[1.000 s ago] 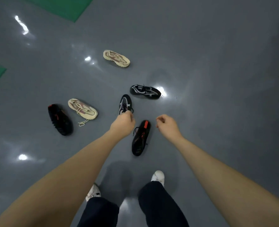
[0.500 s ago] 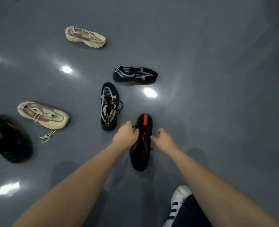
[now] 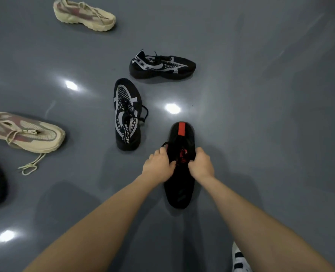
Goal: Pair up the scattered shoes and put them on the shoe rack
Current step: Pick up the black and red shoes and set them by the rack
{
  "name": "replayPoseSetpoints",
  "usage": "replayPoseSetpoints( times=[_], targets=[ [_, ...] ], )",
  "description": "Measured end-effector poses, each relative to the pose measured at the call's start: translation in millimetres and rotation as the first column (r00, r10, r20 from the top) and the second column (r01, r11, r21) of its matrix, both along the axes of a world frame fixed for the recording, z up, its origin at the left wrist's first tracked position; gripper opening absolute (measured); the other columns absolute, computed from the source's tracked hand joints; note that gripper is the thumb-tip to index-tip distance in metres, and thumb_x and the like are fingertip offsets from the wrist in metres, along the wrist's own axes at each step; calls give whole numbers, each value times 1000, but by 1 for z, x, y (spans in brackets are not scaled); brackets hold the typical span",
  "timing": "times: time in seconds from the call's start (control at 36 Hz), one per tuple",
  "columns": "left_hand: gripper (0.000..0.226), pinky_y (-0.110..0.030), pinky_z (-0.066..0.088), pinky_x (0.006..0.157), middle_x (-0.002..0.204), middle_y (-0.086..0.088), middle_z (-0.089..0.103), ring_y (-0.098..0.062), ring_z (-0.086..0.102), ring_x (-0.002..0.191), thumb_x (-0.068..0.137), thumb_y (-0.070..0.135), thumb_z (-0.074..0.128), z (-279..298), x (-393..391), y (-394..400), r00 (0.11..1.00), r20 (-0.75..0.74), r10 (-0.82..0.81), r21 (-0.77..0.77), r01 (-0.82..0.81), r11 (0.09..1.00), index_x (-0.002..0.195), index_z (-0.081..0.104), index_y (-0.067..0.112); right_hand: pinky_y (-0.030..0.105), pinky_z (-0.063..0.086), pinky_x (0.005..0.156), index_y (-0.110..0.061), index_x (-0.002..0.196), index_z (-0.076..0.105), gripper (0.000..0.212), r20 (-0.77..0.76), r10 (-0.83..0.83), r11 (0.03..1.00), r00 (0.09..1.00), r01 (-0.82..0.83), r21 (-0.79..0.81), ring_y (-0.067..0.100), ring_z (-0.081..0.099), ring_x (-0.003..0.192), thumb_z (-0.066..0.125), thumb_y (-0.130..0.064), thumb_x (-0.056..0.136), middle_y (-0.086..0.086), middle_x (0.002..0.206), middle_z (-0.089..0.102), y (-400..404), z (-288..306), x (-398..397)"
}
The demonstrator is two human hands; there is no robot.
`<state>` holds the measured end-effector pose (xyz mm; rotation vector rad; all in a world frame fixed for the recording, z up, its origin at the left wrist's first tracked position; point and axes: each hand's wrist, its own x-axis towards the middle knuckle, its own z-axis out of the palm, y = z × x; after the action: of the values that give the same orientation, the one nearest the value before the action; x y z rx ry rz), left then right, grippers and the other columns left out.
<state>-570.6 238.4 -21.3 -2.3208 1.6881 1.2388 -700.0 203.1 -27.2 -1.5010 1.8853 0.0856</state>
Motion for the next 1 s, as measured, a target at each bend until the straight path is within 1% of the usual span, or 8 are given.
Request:
replayPoseSetpoints(
  times=[0.08, 0.25, 0.39, 0.47, 0.58, 0.72, 0.83, 1.0],
  targets=[
    [63, -44, 41, 96, 134, -14, 46, -33, 46, 121, 93, 41, 48, 9, 8, 6, 999, 39, -14, -48, 15, 999, 141, 28, 6, 34, 48, 71, -7, 101, 54, 22, 88, -15, 998, 996, 20, -61, 32, 60, 88, 47, -1, 82, 14, 96, 63, 6, 11, 7],
    [57, -42, 43, 91, 125, -12, 53, -31, 51, 116, 91, 52, 46, 34, 22, 11, 994, 95, 44, -113, -34, 993, 125, 37, 7, 32, 45, 64, -12, 89, 58, 21, 213, 21, 988, 977, 12, -151, 26, 61, 78, 46, 3, 80, 6, 82, 65, 19, 29, 15],
    [63, -41, 44, 89, 118, -14, 58, -33, 54, 112, 86, 57, 53, 59, 48, 30, 973, 91, 213, -159, -197, 967, 120, 34, 6, 27, 40, 57, -20, 81, 56, 25, 287, 103, 971, 953, -34, -235, 19, 57, 69, 47, 3, 80, -1, 74, 62, 31, 60, 49],
    [77, -42, 45, 87, 119, -15, 58, -35, 56, 110, 84, 57, 55, 68, 67, 43, 950, 80, 302, -189, -283, 940, 132, 26, 3, 24, 37, 52, -18, 82, 57, 22, 295, 136, 965, 946, -58, -257, 18, 53, 67, 48, 2, 81, -1, 72, 60, 34, 75, 73],
    [75, -42, 47, 85, 116, -15, 61, -35, 59, 106, 87, 55, 52, 81, 103, 60, 906, 22, 422, -209, -409, 888, 133, 24, 3, 33, 43, 64, -21, 81, 56, 24, 372, 169, 964, 913, -74, -256, 19, 53, 69, 48, 2, 81, -5, 68, 55, 39, 90, 116],
    [59, -42, 51, 81, 113, -15, 62, -35, 62, 101, 91, 47, 52, 99, 154, 82, 884, -28, 467, -264, -457, 849, 128, 29, 7, 34, 49, 83, -18, 101, 63, 28, 437, 231, 954, 869, -113, -279, 19, 61, 91, 51, 0, 84, -1, 93, 67, 54, 100, 168],
    [52, -41, 47, 81, 115, -16, 62, -35, 62, 104, 95, 40, 48, 112, 191, 100, 891, 103, 443, -316, -393, 864, 129, 30, 6, 37, 51, 86, -20, 105, 63, 25, 403, 322, 931, 857, -210, -297, 17, 62, 92, 50, -6, 88, -4, 94, 67, 68, 102, 205],
    [45, -37, 46, 65, 104, -15, 65, -34, 65, 90, 99, 36, 39, 112, 244, 136, 856, 192, 481, -351, -397, 848, 128, 31, 3, 41, 52, 75, -18, 102, 63, 19, 268, 490, 847, 830, -381, -370, 23, 62, 84, 47, -16, 92, 1, 89, 68, 90, 105, 265]
  ],
)
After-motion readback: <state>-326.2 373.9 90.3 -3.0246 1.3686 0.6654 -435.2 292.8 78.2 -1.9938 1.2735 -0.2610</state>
